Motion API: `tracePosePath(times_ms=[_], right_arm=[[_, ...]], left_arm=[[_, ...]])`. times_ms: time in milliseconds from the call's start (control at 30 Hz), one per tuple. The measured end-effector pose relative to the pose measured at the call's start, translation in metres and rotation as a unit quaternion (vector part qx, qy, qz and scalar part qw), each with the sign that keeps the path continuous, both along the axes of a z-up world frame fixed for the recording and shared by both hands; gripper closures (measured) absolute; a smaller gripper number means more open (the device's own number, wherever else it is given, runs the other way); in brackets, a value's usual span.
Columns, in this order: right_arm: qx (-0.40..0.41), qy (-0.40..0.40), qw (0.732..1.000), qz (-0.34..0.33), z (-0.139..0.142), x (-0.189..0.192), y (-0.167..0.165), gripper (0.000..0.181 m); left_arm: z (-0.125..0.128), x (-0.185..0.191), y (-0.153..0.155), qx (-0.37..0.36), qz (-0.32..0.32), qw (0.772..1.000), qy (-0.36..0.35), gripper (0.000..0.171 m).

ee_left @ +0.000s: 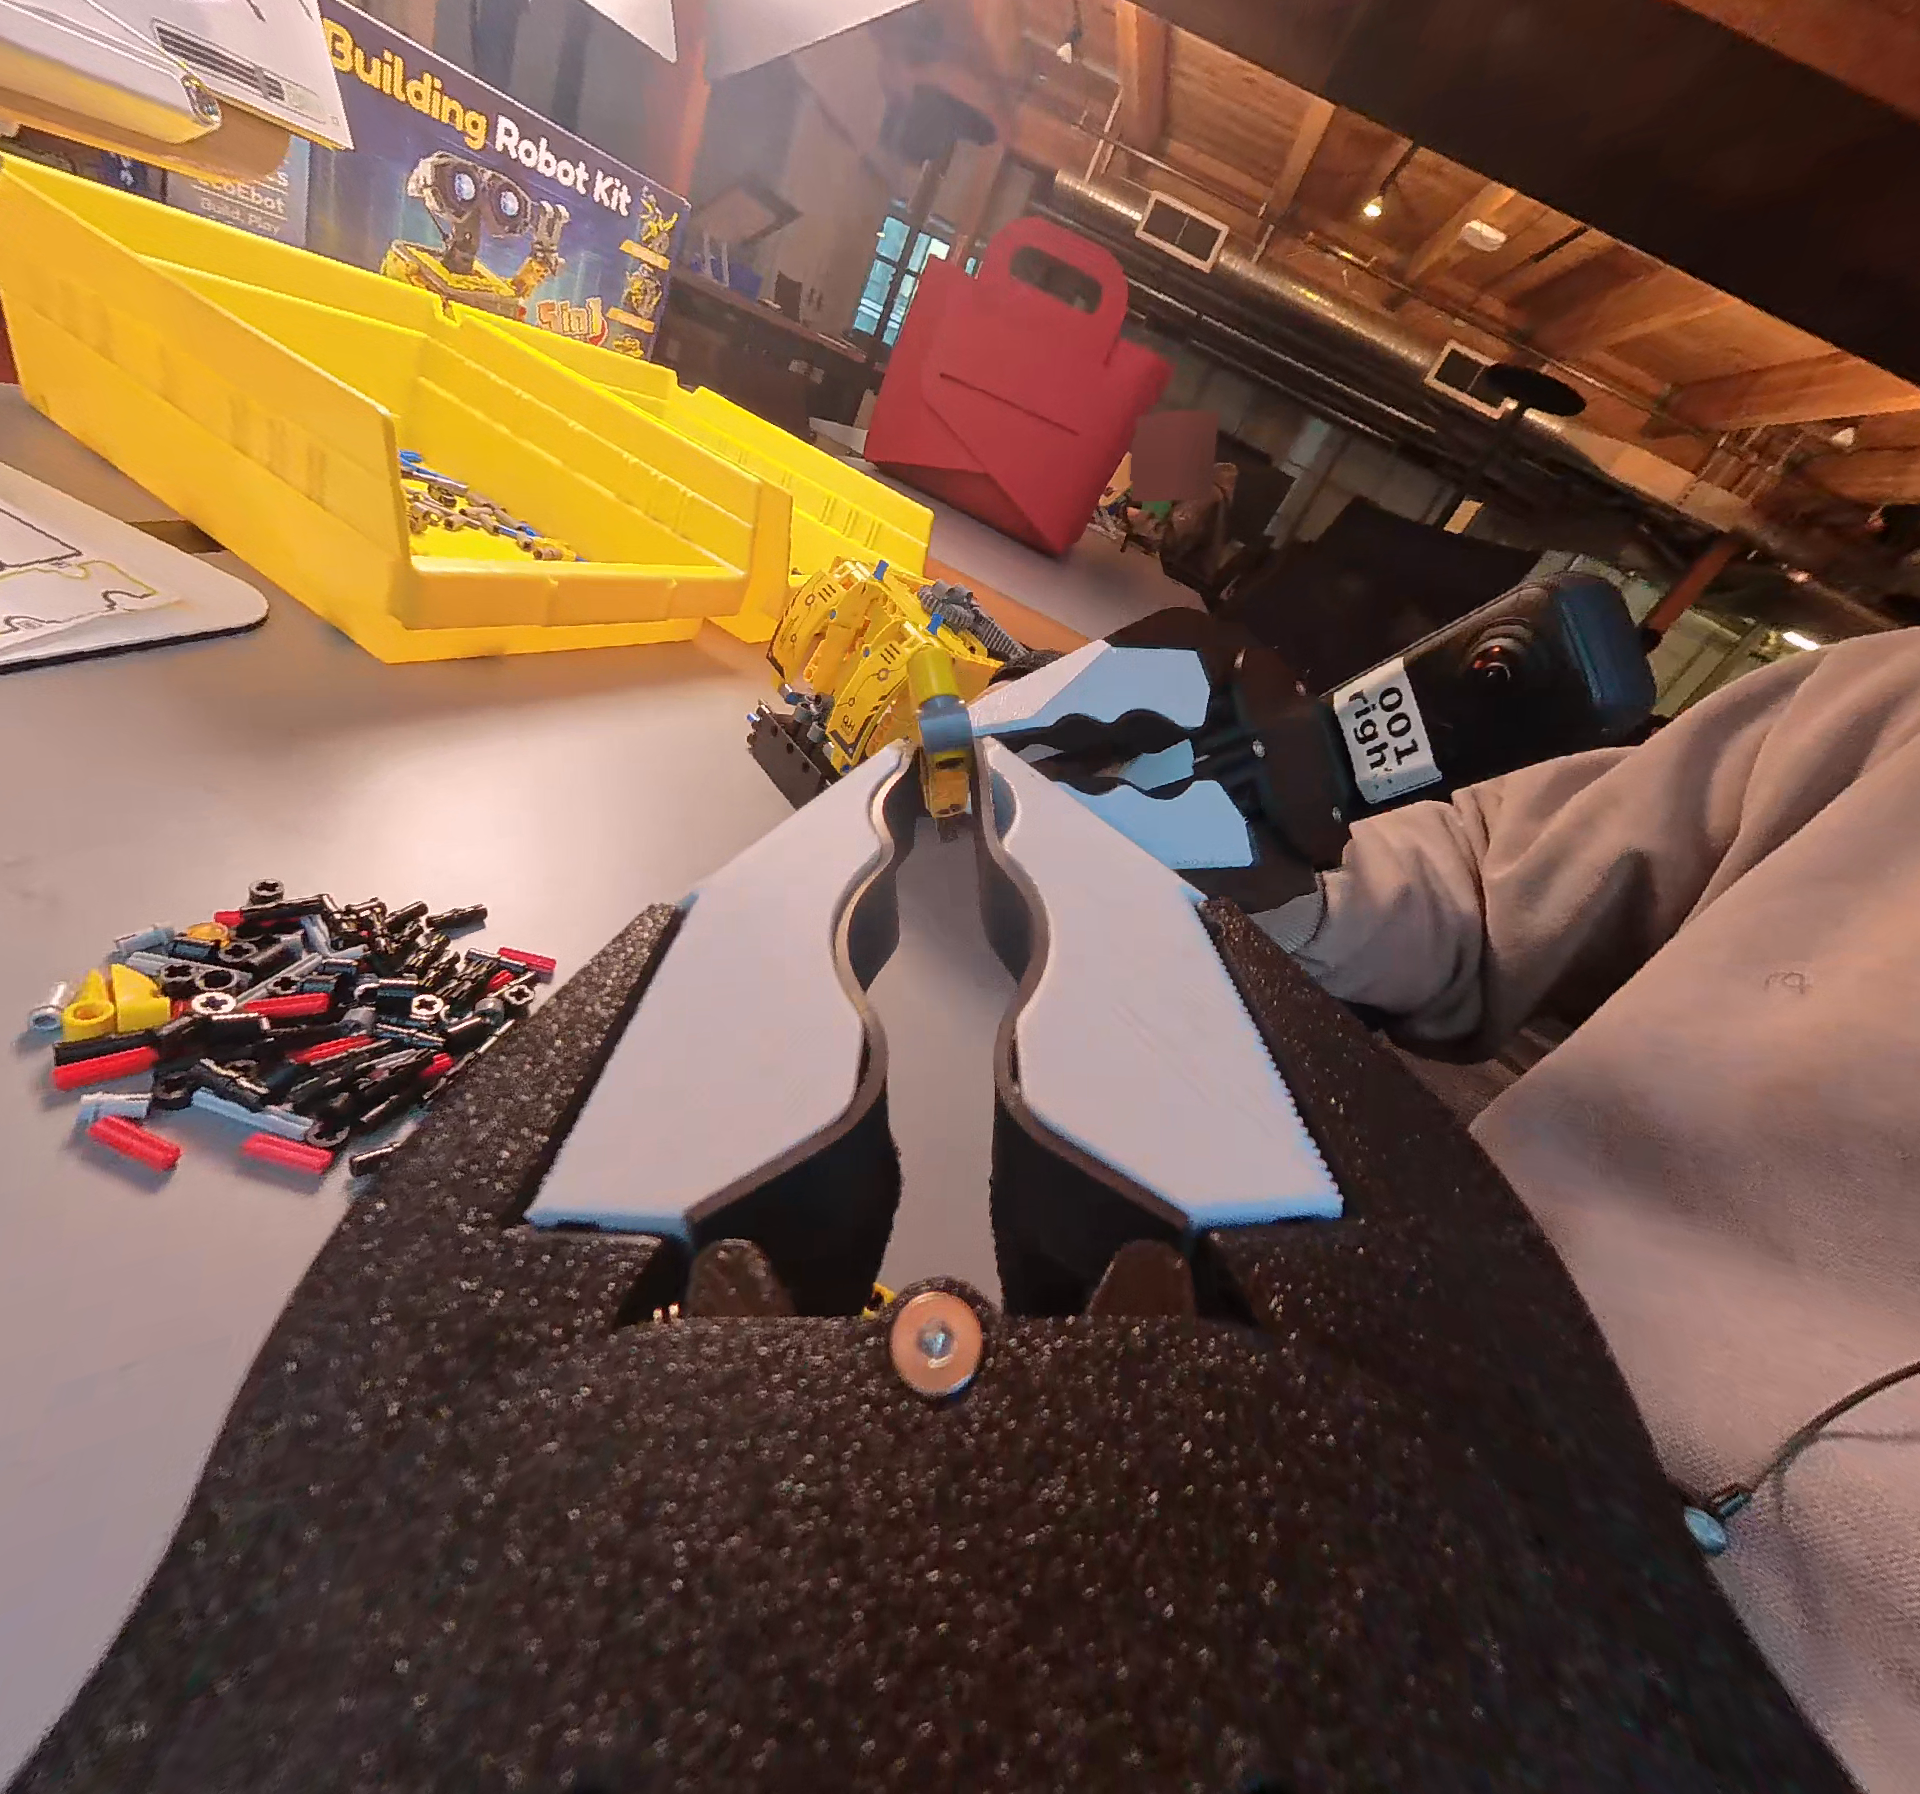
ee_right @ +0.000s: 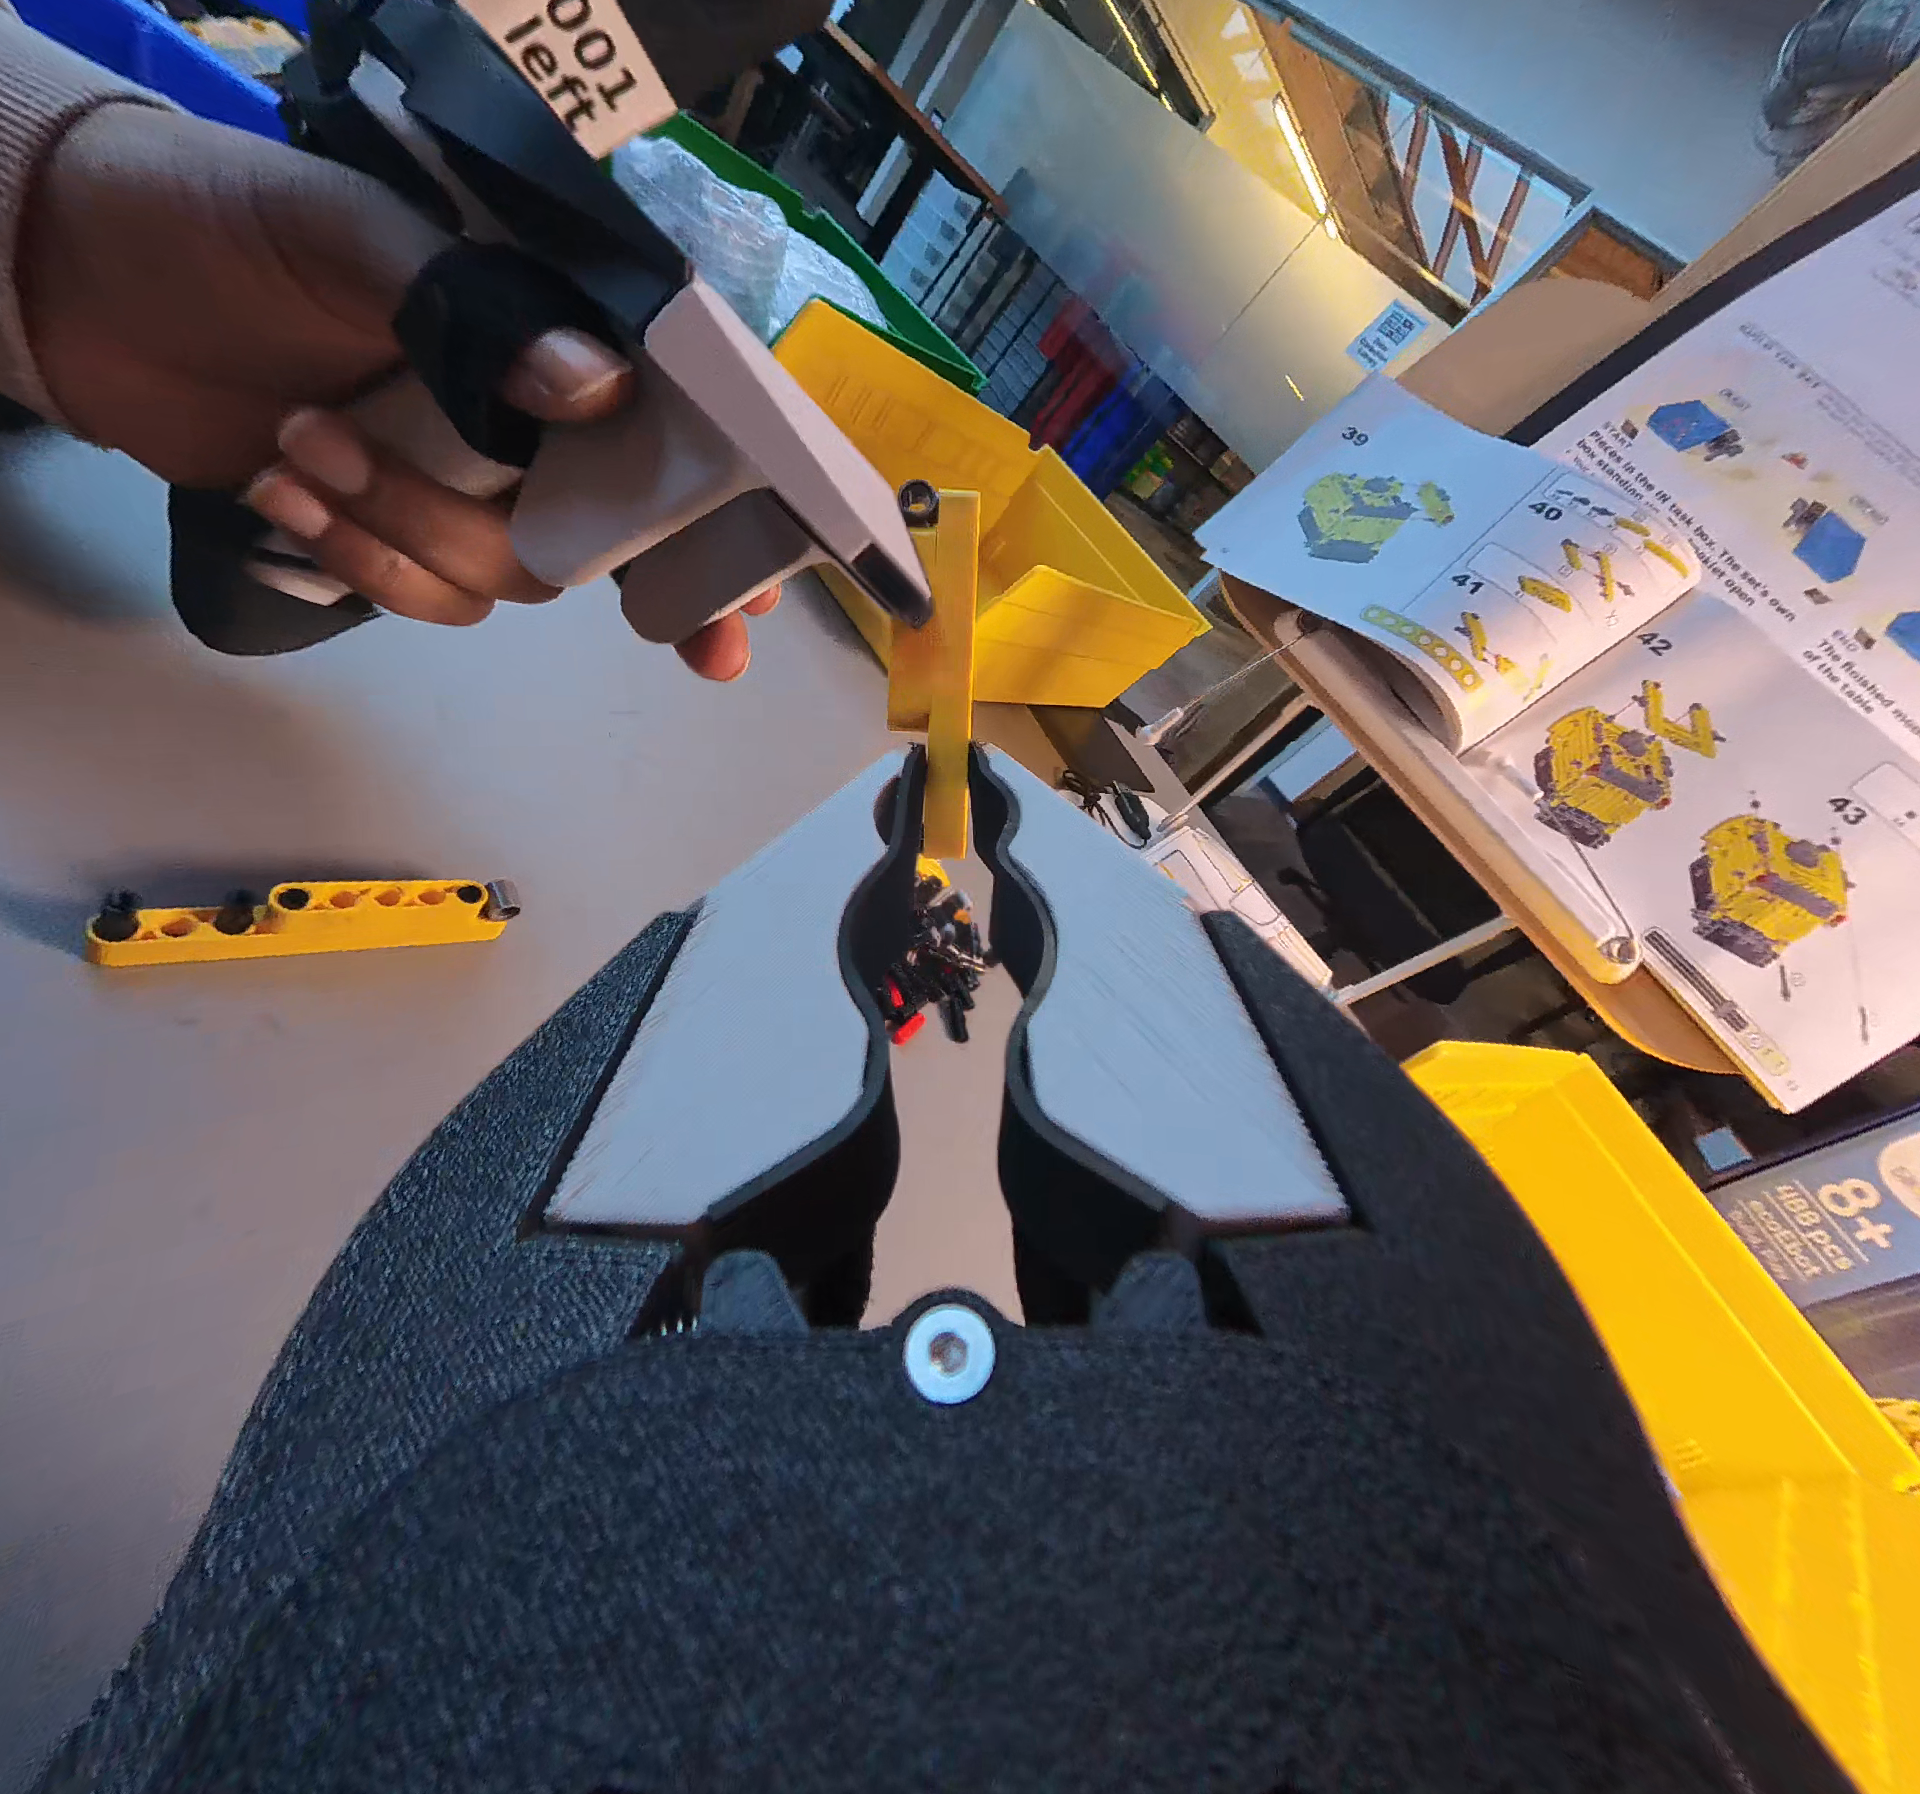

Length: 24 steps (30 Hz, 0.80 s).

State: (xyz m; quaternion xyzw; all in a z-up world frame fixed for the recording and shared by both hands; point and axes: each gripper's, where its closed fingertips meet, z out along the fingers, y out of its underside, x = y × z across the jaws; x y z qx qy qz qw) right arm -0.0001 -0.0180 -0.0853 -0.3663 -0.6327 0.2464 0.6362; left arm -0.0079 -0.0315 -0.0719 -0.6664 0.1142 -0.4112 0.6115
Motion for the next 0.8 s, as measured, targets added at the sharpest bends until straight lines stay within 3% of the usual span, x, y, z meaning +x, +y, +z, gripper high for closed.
tracePosePath(times_ms=[167, 267, 367, 500, 700, 800], right_arm=[[-0.030, 0.002, 0.999, 0.014, -0.001, 0.000, -0.002, 0.173], [-0.084, 0.004, 0.994, 0.062, 0.000, 0.001, -0.012, 0.162], [-0.151, -0.019, 0.981, 0.122, -0.006, 0.003, -0.025, 0.157], [-0.236, -0.070, 0.950, 0.192, -0.020, 0.009, -0.037, 0.168], [-0.297, -0.083, 0.920, 0.240, -0.018, 0.018, -0.042, 0.173], [-0.378, -0.074, 0.882, 0.271, -0.010, 0.019, -0.045, 0.173]], left_arm=[[-0.007, 0.000, -0.004, 0.010, -0.011, 0.999, 0.051, 0.165], [-0.009, 0.003, -0.013, 0.057, -0.019, 0.990, 0.127, 0.165], [-0.014, 0.012, -0.023, 0.100, -0.032, 0.972, 0.209, 0.165], [-0.025, 0.023, -0.030, 0.117, -0.049, 0.954, 0.270, 0.165], [-0.023, 0.028, -0.034, 0.108, -0.069, 0.962, 0.241, 0.165], [-0.015, 0.028, -0.035, 0.089, -0.086, 0.977, 0.175, 0.165]])
